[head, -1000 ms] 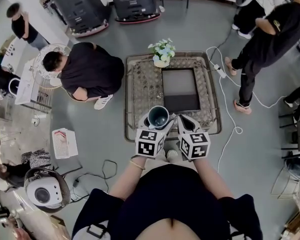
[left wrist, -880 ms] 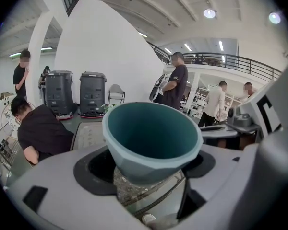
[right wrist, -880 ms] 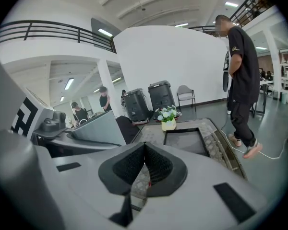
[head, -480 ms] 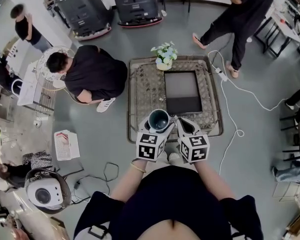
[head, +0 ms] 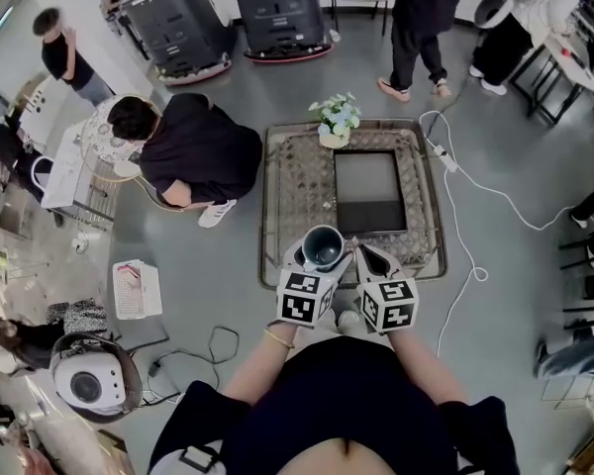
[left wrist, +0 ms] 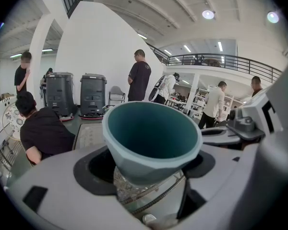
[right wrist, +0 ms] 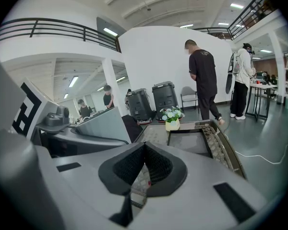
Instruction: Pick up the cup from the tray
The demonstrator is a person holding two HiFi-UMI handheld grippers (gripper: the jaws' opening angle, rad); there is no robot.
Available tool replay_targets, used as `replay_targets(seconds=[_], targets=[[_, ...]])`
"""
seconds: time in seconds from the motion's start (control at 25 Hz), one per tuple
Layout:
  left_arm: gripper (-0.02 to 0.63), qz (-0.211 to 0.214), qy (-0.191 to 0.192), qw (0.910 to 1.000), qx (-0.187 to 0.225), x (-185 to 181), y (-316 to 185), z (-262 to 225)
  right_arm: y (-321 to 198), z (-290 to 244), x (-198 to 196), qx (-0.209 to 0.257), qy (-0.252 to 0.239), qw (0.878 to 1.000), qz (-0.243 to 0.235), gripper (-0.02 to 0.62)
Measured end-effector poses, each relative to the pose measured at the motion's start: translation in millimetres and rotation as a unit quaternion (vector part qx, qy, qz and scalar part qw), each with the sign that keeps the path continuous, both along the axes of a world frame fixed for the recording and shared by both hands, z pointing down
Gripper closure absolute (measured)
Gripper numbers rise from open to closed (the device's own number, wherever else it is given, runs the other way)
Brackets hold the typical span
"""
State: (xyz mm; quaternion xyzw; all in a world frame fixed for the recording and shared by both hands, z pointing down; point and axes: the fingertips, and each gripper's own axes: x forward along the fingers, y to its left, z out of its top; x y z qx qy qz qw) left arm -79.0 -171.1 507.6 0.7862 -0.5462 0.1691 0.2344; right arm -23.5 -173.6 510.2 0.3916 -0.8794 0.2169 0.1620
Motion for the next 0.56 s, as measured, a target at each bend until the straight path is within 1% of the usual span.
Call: replay_targets(seconds=[0.56], targets=[[0.219,0.001,0.006,1.0,-0.003,4.2,-3.7,1.6,-1.5,0.8,3.1,0.001,0.004,1.0,-0.001,0.586]])
